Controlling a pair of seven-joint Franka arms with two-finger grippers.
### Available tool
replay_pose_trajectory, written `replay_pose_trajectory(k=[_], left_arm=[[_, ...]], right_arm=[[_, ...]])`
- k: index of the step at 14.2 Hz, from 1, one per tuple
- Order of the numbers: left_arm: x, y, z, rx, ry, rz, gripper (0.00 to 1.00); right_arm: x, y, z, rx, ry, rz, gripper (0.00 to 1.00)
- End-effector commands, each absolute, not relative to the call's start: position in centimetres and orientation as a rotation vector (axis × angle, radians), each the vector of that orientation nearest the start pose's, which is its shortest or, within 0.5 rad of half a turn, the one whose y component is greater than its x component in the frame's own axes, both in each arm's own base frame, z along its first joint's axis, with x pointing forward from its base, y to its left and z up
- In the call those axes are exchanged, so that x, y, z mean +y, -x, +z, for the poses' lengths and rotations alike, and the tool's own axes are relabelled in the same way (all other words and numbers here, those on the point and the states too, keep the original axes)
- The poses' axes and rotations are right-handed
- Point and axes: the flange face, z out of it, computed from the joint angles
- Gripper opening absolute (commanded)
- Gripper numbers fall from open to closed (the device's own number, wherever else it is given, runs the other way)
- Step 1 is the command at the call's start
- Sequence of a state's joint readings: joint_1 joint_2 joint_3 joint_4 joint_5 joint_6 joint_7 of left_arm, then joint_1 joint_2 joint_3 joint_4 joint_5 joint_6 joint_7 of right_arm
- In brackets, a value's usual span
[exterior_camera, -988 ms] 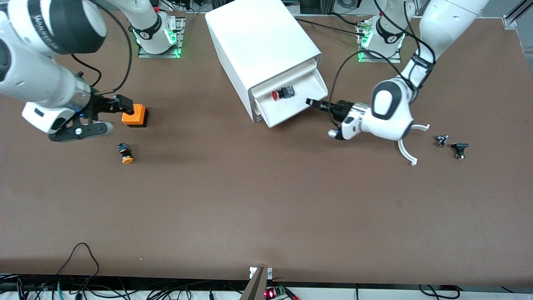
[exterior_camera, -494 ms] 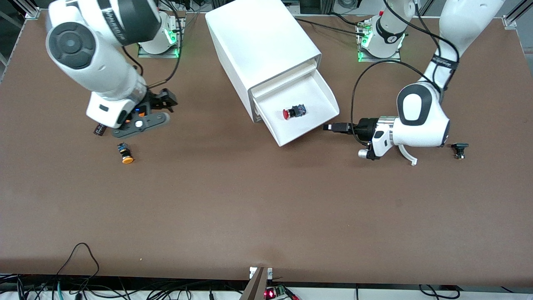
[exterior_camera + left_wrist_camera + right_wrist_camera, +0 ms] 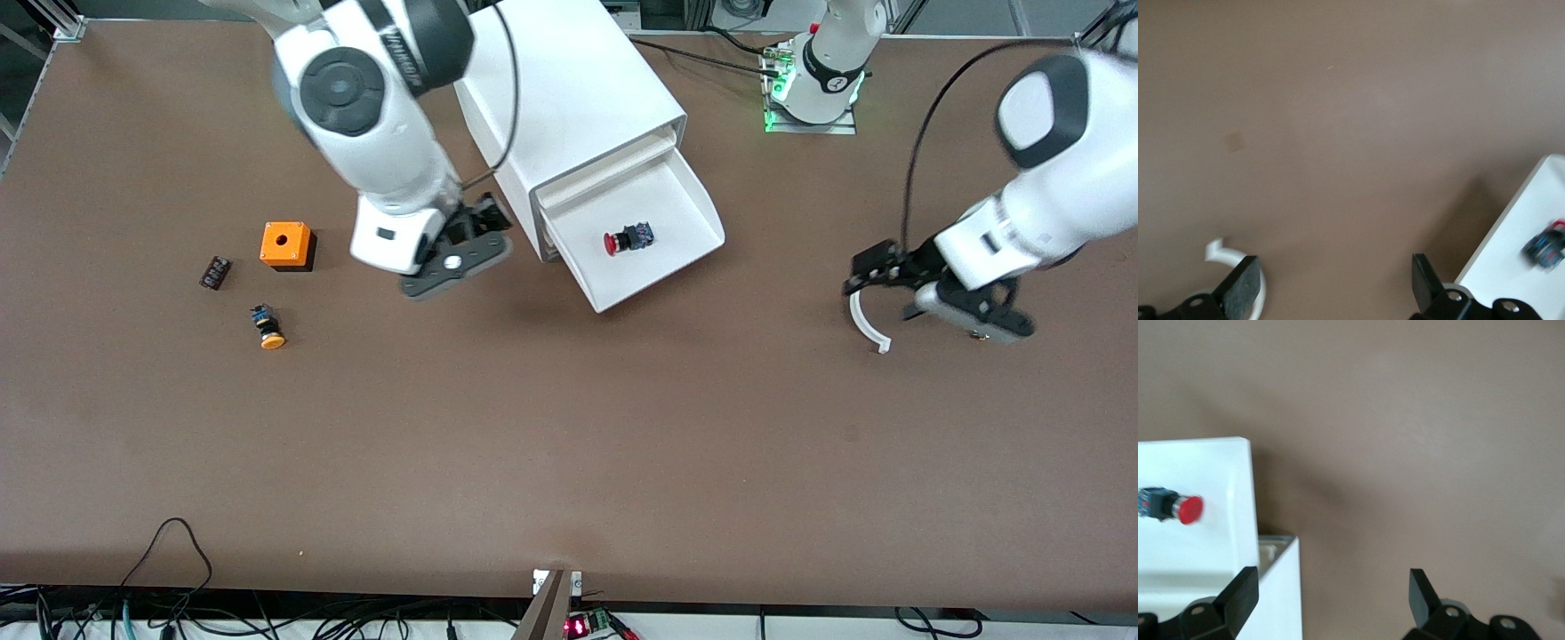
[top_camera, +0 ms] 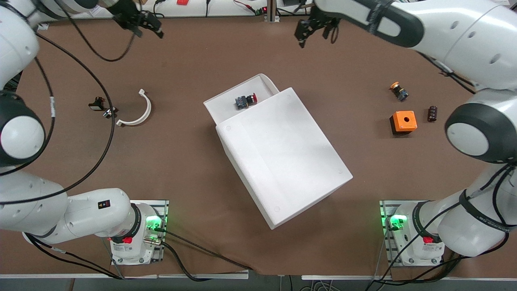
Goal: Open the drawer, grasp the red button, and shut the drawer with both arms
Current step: 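Withdraw the left gripper while the right gripper reaches into the drawer, then grasp the red-capped button inside the drawer with the right gripper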
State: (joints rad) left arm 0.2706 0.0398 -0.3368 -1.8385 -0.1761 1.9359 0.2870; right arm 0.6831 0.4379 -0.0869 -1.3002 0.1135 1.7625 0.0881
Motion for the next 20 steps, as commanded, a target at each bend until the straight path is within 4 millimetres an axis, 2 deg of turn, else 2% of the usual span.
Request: replay_pose_trajectory(k=[1, 2, 4, 6, 8, 10, 11, 12, 16, 20], left_arm=[[-3.4, -53.9, 56.4, 0.521, 3.053, -0.050, 1.00], [-2.9, -53.2, 57.8, 0.496, 3.019, -0.027, 1.00], [0.2, -52.3, 59.2, 0.301, 3.039, -0.024, 1.00], [1.7, -52.2, 59.5, 0.202, 3.053, -0.032, 1.00], [2.1, -52.1, 59.5, 0.186, 3.055, -0.033, 1.00], [2.1, -52.2, 59.4, 0.188, 3.055, -0.030, 1.00], [2.1, -52.2, 59.4, 0.188, 3.055, -0.028, 1.00], [2.1, -52.2, 59.4, 0.188, 3.058, -0.029, 1.00], [2.1, -52.2, 59.4, 0.187, 3.061, -0.031, 1.00], [2.0, -52.2, 59.4, 0.185, 3.064, -0.032, 1.00]], right_arm=[[46.4, -55.5, 48.5, -0.908, 2.891, -0.056, 1.00], [48.5, -54.5, 48.2, -0.980, 2.843, -0.072, 1.00], [51.3, -52.7, 47.9, -1.042, 2.794, -0.094, 1.00], [53.9, -50.5, 47.1, -1.177, 2.740, -0.097, 1.00], [56.5, -48.5, 46.6, -1.247, 2.695, -0.131, 1.00], [57.1, -48.2, 45.9, -1.289, 2.674, -0.133, 1.00], [57.6, -47.8, 45.2, -1.369, 2.640, -0.130, 1.00], [58.2, -47.5, 44.8, -1.484, 2.575, -0.156, 1.00], [58.6, -47.2, 43.9, -1.900, 2.228, -0.166, 1.00], [58.4, -47.0, 42.8, -2.119, 2.039, -0.122, 1.00]])
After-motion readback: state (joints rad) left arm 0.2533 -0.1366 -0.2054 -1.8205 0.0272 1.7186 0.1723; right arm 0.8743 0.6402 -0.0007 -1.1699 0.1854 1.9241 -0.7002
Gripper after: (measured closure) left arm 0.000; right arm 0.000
